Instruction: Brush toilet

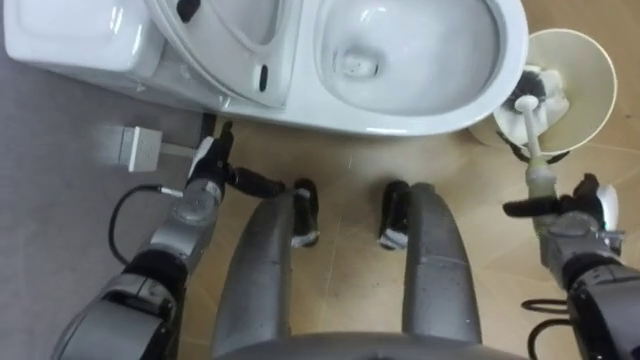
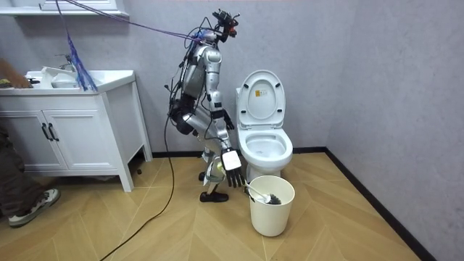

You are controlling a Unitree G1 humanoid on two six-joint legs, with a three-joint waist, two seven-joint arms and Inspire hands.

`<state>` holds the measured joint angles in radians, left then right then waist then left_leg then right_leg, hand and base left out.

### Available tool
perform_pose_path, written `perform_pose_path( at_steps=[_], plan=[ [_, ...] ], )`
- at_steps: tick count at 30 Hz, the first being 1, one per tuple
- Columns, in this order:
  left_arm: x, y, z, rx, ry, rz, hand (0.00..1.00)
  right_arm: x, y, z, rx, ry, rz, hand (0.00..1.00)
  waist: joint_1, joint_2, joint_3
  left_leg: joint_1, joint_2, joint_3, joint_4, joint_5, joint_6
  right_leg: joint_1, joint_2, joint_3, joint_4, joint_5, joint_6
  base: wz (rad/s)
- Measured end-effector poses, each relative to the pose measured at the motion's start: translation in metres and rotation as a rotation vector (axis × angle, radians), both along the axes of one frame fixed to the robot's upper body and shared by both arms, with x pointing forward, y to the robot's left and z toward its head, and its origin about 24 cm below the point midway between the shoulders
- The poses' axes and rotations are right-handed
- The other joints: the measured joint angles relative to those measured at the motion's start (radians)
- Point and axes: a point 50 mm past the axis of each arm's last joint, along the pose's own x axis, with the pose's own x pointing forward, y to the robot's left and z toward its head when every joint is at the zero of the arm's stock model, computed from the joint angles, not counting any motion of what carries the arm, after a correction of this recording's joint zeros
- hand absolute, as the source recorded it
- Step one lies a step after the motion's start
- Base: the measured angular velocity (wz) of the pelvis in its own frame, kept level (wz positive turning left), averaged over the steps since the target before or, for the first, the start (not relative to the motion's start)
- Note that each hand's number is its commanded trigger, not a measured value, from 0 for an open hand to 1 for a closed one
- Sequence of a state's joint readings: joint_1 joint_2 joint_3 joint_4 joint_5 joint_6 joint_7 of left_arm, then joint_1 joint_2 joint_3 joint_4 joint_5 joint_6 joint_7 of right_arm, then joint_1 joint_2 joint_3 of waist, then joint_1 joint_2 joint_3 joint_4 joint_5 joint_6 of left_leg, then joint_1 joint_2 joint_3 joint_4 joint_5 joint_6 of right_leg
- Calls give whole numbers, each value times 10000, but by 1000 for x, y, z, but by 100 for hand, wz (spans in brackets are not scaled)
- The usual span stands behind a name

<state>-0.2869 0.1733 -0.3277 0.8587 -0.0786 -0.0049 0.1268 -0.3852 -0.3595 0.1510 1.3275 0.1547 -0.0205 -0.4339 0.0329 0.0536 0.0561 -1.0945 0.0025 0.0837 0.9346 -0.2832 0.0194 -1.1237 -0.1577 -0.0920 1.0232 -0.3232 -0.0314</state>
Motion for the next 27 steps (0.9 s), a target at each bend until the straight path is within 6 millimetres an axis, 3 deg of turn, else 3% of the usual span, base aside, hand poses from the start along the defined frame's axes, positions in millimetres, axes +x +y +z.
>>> perform_pose_path(
  at_steps=[9,17,18,19,20,21,27],
  plan=[
    [2,-6,4,-341,-180,-153,0,4,3,1,-307,205,633,0,17,28,-9,-682,30,7,587,-187,-36,-717,-142,-59,729,-296,-262,5],
    [2,-14,6,-558,-303,-486,0,5,0,4,-503,218,804,0,28,190,-25,-832,16,1,649,-280,-4,-850,-153,-57,774,-391,-208,0],
    [1,-15,6,-574,-304,-520,0,5,-1,4,-469,174,726,16,62,216,-26,-846,26,4,675,-306,-4,-866,-145,-53,785,-406,-208,-3],
    [0,-15,6,-601,-328,-552,0,5,-2,5,-398,102,598,56,125,230,-31,-874,36,4,708,-336,-22,-902,-136,-51,800,-413,-220,-5],
    [0,-15,6,-612,-339,-561,0,5,-3,5,-381,89,554,87,153,230,-31,-894,30,4,715,-344,-30,-932,-137,-43,813,-416,-224,-3],
    [0,-16,7,-620,-394,-599,0,4,-4,5,-336,82,457,100,203,230,-30,-957,17,17,743,-348,-33,-1011,-144,-19,874,-434,-225,0],
    [-6,-18,7,-705,-428,-758,0,0,-9,4,403,-141,-160,100,304,305,-27,-1007,19,32,1106,-561,-60,-1080,-154,71,1288,-696,-227,1]
  ],
)
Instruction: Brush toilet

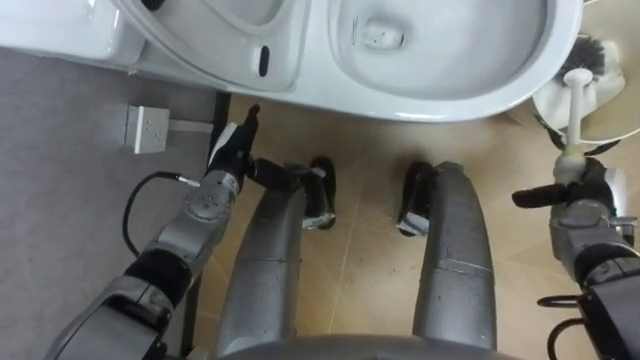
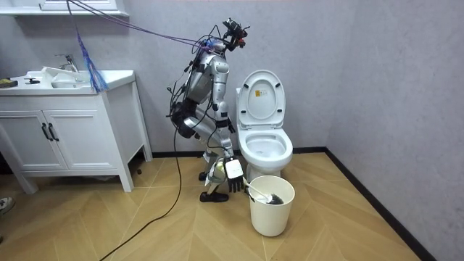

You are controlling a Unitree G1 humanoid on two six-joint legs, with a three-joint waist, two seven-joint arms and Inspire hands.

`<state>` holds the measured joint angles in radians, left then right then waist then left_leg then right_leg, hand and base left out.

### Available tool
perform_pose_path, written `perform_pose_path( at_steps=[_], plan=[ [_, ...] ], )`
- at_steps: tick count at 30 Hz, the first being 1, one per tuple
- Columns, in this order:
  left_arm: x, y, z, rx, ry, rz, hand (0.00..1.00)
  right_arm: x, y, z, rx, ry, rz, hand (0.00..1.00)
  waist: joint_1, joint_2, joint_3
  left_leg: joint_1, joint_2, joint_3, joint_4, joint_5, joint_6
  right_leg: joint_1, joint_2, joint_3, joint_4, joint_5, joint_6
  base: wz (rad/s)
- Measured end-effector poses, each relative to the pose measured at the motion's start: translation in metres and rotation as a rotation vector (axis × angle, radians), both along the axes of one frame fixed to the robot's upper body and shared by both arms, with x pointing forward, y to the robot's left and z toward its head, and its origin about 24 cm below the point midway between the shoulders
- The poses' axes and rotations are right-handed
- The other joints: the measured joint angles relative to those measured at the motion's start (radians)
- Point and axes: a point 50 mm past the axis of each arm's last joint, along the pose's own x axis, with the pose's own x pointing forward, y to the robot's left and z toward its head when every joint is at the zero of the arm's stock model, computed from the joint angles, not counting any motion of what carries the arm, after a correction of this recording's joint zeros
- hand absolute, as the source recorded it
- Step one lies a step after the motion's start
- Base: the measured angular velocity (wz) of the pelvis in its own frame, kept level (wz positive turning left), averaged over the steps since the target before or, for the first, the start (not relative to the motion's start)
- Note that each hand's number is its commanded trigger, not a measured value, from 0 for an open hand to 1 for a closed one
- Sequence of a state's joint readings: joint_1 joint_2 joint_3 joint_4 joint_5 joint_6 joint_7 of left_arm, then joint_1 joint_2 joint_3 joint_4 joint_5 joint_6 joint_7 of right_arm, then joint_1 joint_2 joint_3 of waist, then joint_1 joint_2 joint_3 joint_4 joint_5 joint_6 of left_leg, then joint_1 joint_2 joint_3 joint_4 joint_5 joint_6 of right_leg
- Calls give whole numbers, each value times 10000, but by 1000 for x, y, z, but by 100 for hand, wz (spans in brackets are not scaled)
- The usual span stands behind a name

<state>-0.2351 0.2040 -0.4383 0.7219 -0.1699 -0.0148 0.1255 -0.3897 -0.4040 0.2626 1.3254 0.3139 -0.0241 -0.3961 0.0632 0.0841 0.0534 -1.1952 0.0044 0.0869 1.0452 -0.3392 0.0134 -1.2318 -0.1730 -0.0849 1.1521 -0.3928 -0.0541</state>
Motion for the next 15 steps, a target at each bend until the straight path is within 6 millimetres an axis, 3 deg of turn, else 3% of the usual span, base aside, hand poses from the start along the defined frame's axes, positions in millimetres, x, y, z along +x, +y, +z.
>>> perform_pose_path(
  at_steps=[15],
  plan=[
    [-9,-3,-1,-241,20,-350,0,-9,-2,-5,1117,-387,-1066,100,-135,7,-4,17,60,2,180,-95,-52,-6,38,13,174,-114,-46,0]
  ],
)
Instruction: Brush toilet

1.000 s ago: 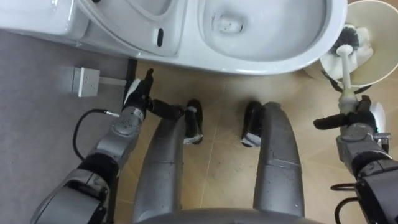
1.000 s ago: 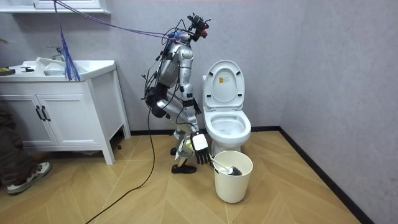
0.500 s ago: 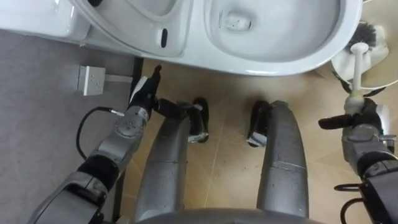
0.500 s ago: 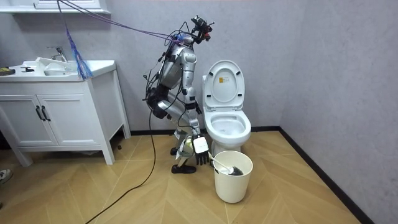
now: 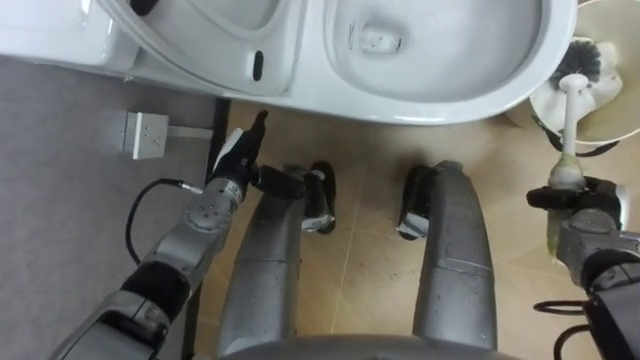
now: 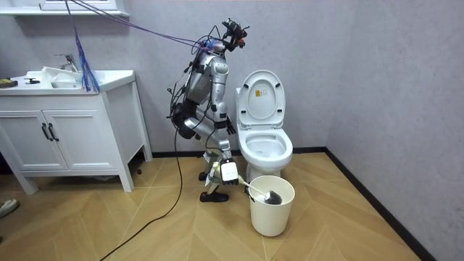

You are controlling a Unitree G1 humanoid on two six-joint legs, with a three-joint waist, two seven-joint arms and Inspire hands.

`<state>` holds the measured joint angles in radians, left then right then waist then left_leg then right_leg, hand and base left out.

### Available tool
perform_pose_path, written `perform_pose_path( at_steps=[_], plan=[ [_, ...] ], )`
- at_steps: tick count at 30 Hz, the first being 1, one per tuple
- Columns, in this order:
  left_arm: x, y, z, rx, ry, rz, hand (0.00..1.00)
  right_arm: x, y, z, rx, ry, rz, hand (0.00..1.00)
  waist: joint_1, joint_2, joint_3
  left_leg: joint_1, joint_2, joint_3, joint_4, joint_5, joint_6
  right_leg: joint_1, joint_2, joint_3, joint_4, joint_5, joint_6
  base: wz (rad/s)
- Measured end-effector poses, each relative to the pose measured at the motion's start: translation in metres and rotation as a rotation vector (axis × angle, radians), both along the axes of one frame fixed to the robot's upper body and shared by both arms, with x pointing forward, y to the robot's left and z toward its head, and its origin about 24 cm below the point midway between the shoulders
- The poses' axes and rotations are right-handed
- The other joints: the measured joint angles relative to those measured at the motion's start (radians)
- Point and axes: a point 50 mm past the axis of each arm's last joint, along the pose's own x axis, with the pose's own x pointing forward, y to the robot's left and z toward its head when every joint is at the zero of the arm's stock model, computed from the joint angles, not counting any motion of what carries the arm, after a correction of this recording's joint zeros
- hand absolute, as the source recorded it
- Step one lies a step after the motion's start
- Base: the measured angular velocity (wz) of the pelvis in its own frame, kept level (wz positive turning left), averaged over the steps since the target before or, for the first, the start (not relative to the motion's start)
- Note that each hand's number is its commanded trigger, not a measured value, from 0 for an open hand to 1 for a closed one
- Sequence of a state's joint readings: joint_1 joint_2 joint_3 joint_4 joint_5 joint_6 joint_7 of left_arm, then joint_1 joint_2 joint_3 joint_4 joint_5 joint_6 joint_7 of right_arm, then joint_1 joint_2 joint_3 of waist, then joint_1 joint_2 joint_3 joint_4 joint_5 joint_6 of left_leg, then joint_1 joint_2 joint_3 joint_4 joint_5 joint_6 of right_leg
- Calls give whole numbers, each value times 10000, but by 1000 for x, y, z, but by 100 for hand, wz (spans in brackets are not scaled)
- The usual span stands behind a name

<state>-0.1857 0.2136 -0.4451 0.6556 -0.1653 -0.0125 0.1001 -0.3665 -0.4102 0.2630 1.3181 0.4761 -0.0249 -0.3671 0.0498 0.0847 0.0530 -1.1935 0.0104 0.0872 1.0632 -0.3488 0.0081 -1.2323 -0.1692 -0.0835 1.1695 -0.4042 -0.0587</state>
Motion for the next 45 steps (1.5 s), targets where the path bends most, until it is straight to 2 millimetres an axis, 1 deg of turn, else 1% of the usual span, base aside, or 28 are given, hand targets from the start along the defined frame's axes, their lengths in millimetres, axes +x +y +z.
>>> perform_pose_path(
  at_steps=[6,7,10,12,14,16,17,19,20,22,23,24,25,26,28,29,30,31,32,33,34,35,37,38,39,42,44,45],
  plan=[
    [-5,1,-4,-6,155,-5,0,0,5,-3,186,-7,5,100,-241,-18,-6,8,46,-8,62,-11,17,50,-18,-5,3,12,-11,-1],
    [-5,0,-3,-14,144,-30,0,0,7,-4,234,21,13,100,-241,-22,-7,30,96,-6,87,-22,25,87,13,-15,-18,33,-13,-8],
    [-7,0,-5,-11,203,-23,0,0,11,-7,366,59,56,100,-248,-70,-28,164,141,18,42,-27,21,216,30,-83,-105,82,-56,-9],
    [-15,3,-12,38,525,80,0,-9,15,-14,591,305,-24,100,-275,-77,-31,699,149,3,-173,-26,20,791,50,-136,-340,90,-44,-2],
    [-18,6,-14,6,635,230,0,-12,15,-16,718,369,-92,100,-265,-99,-38,1127,149,6,-486,-11,14,1225,53,-129,-659,117,13,-4],
    [-27,11,-21,162,948,441,0,-19,15,-20,905,475,-314,100,-268,-129,-57,1707,148,-36,-900,60,-10,1829,166,-140,-1158,259,78,-10],
    [-29,13,-23,194,1024,512,0,-21,16,-22,986,472,-408,100,-269,-138,-66,1845,146,-59,-1018,81,-24,1985,174,-158,-1303,302,88,-11],
    [-34,16,-28,294,1265,611,0,-24,19,-25,1321,363,-780,100,-294,-169,-71,2374,132,-79,-1494,203,-9,2549,202,-305,-1808,438,120,-2],
    [-38,18,-31,318,1389,678,0,-31,20,-29,1560,393,-1127,100,-306,-196,-89,2748,123,-78,-1830,294,15,2939,257,-353,-2151,543,160,0],
    [-48,26,-38,346,1667,1014,0,-38,23,-34,2018,390,-1450,100,-273,-232,-100,3534,145,-88,-2475,422,29,3782,370,-421,-2911,736,241,-8],
    [-51,28,-40,375,1773,1136,0,-40,24,-35,2148,404,-1503,100,-268,-260,-120,3750,145,-82,-2669,458,31,3994,383,-442,-3119,783,254,-8],
    [-56,34,-44,448,2006,1383,0,-44,27,-39,2347,437,-1570,100,-260,-296,-165,4158,146,-81,-3039,533,48,4419,419,-490,-3532,881,289,-5],
    [-61,40,-48,542,2256,1623,0,-47,30,-42,2477,512,-1619,100,-254,-335,-180,4581,149,-84,-3409,605,56,4871,475,-515,-3951,985,338,-3],
    [-64,42,-50,588,2382,1739,0,-49,32,-43,2541,564,-1624,100,-247,-364,-195,4796,145,-84,-3582,634,55,5089,497,-521,-4127,1023,360,0],
    [-75,52,-57,768,2838,2130,0,-57,35,-48,2658,725,-1678,100,-200,-430,-239,5709,110,-86,-4282,738,88,6053,538,-592,-4876,1134,469,2],
    [-78,54,-58,799,2898,2217,0,-59,36,-48,2698,715,-1731,100,-205,-436,-241,5896,107,-98,-4417,741,92,6276,552,-626,-5046,1158,489,8],
    [-84,57,-60,850,2987,2339,0,-66,36,-51,2689,825,-1784,100,-206,-446,-244,6265,95,-160,-4634,743,95,6719,568,-722,-5361,1188,530,14],
    [-89,60,-62,879,3095,2465,0,-71,37,-54,2682,937,-1712,100,-208,-453,-262,6629,81,-260,-4869,749,102,7196,587,-854,-5716,1227,574,17],
    [-92,62,-63,873,3155,2543,0,-71,39,-54,2696,904,-1633,100,-183,-472,-275,6818,77,-287,-5006,757,109,7421,611,-877,-5896,1250,600,14],
    [-100,64,-65,862,3314,2702,0,-76,41,-56,2677,1040,-1461,100,-145,-537,-335,7182,80,-292,-5269,766,113,7826,665,-880,-6240,1300,649,6],
    [-110,66,-68,869,3537,2849,0,-80,42,-58,2607,1172,-1265,100,-153,-581,-375,7577,60,-292,-5565,784,128,8252,668,-945,-6574,1344,693,4],
    [-115,68,-69,876,3648,2948,0,-83,43,-59,2548,1283,-1167,100,-168,-607,-384,7804,34,-305,-5760,813,131,8498,667,-969,-6757,1366,721,11],
    [-131,75,-73,982,3990,3334,0,-92,44,-61,2192,1704,-521,100,-170,-761,-471,8705,-78,-372,-6549,1014,140,9429,661,-1120,-7524,1526,814,16],
    [-134,77,-73,992,4043,3432,0,-94,44,-62,2111,1803,-393,100,-161,-786,-481,8875,-85,-390,-6683,1039,141,9620,667,-1157,-7687,1552,830,12],
    [-141,80,-75,1003,4168,3627,0,-99,44,-63,1970,2025,-167,100,-102,-833,-482,9225,-98,-418,-6882,1041,141,10002,689,-1200,-7940,1571,853,9],
    [-162,86,-77,1041,4485,4042,0,-108,46,-65,1574,2491,589,100,-124,-941,-496,10162,-159,-579,-7351,1043,138,11064,713,-1442,-8563,1595,894,15],
    [-171,91,-77,994,4492,4469,0,-113,47,-66,1288,2685,1168,100,-36,-978,-492,10493,-171,-683,-7447,1042,137,11563,736,-1699,-8989,1647,961,18],
    [-177,95,-77,1017,4555,4684,0,-118,48,-67,1174,2783,1428,100,40,-1015,-497,10679,-173,-723,-7496,1042,137,11828,764,-1715,-9220,1691,964,6]
  ],
)
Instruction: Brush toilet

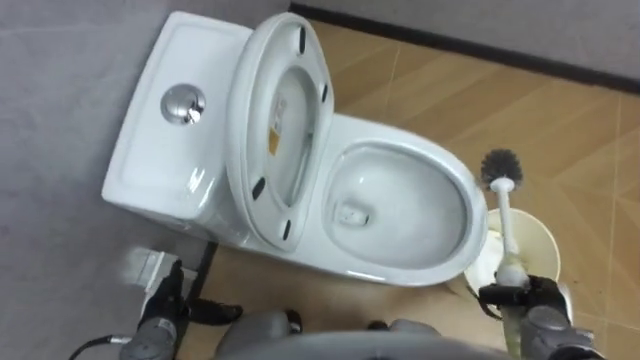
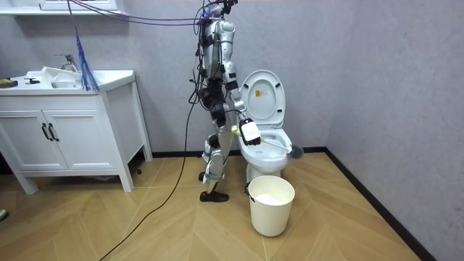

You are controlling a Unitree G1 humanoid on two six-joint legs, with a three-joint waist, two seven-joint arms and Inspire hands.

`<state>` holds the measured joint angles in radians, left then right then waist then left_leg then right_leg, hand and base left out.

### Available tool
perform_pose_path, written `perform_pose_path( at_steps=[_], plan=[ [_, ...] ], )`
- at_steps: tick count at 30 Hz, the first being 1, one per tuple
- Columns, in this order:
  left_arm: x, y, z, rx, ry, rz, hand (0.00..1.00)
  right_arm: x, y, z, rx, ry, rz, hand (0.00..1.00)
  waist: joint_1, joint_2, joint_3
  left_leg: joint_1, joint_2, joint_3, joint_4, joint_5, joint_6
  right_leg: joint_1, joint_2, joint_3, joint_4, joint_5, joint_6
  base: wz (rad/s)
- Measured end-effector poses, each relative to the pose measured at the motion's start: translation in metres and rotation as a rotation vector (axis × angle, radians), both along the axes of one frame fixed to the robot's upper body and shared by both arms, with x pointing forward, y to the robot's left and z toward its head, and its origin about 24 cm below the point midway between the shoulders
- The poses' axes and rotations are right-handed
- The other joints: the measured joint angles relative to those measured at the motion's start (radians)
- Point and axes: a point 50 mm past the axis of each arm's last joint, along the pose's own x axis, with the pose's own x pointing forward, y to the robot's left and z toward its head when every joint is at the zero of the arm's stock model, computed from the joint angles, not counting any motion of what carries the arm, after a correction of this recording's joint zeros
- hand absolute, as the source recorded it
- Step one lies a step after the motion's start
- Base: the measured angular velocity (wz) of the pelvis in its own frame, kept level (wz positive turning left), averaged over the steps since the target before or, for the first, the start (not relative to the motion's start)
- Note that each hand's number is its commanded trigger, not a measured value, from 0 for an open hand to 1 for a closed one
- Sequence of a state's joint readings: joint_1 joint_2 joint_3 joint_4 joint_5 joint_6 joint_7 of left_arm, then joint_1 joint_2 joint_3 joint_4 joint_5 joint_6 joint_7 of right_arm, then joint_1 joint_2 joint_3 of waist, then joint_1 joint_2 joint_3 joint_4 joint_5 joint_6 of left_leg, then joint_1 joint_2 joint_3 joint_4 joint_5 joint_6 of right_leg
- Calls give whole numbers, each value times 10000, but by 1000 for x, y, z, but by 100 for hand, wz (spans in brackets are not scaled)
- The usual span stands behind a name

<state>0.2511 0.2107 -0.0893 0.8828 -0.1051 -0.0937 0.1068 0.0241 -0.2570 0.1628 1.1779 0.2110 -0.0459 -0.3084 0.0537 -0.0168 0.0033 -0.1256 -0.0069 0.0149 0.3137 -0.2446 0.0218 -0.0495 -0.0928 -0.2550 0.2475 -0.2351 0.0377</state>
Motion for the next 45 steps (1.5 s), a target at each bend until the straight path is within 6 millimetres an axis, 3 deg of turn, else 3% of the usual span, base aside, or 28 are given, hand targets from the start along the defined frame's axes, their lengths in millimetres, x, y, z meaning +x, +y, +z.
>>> perform_pose_path(
  at_steps=[4,6,11,16,21,27,30,33,38,45],
  plan=[
    [-14,9,2,424,108,413,0,-10,3,-2,-325,392,1051,100,151,-40,23,645,-60,-443,-258,0,0,881,70,-313,-485,85,12,23],
    [-20,14,5,699,131,426,0,-7,3,-1,-533,452,1607,100,385,-55,22,861,-40,-440,-399,0,0,1054,99,-321,-561,85,12,-2],
    [-19,16,18,1693,-377,-718,0,1,6,1,-987,415,2980,100,437,-23,42,1023,-77,-636,-449,1,-2,1393,103,-534,-646,85,12,18],
    [7,10,45,3346,-1831,-2735,0,0,10,0,-1163,531,3788,100,793,-20,42,1107,-110,-839,-459,1,-3,1568,90,-770,-653,84,13,15],
    [41,-1,74,4736,-3680,-3922,0,-10,8,-3,-1393,1054,4367,100,724,-87,29,1110,-219,-1286,-434,24,-40,1767,51,-1063,-635,74,21,28],
    [68,-8,101,6048,-5297,-4360,0,-21,5,-6,-1697,2020,5305,100,754,-102,14,815,-252,-1336,-339,55,-82,1556,18,-1266,-616,68,32,4],
    [85,-17,113,6520,-6164,-4838,0,-33,0,-8,-1894,3036,6297,100,810,-7,6,447,-250,-1411,-50,65,-100,1348,36,-1324,-565,67,33,8],
    [98,-22,120,6618,-6739,-4905,0,-42,-5,-8,-2039,3937,7403,100,817,125,3,282,-229,-1411,63,91,-143,1290,76,-1311,-567,68,28,-2],
    [110,-32,126,6597,-7425,-5065,0,-48,-11,-7,-2133,4785,8629,100,525,229,7,119,-212,-1365,87,132,-171,956,30,-1241,-262,43,-21,-5],
    [113,-44,124,6296,-7611,-5571,0,-43,-13,-5,-2640,5113,9766,100,427,162,27,-64,-103,-931,113,135,-165,402,39,-764,-12,48,-40,-19]
  ],
)
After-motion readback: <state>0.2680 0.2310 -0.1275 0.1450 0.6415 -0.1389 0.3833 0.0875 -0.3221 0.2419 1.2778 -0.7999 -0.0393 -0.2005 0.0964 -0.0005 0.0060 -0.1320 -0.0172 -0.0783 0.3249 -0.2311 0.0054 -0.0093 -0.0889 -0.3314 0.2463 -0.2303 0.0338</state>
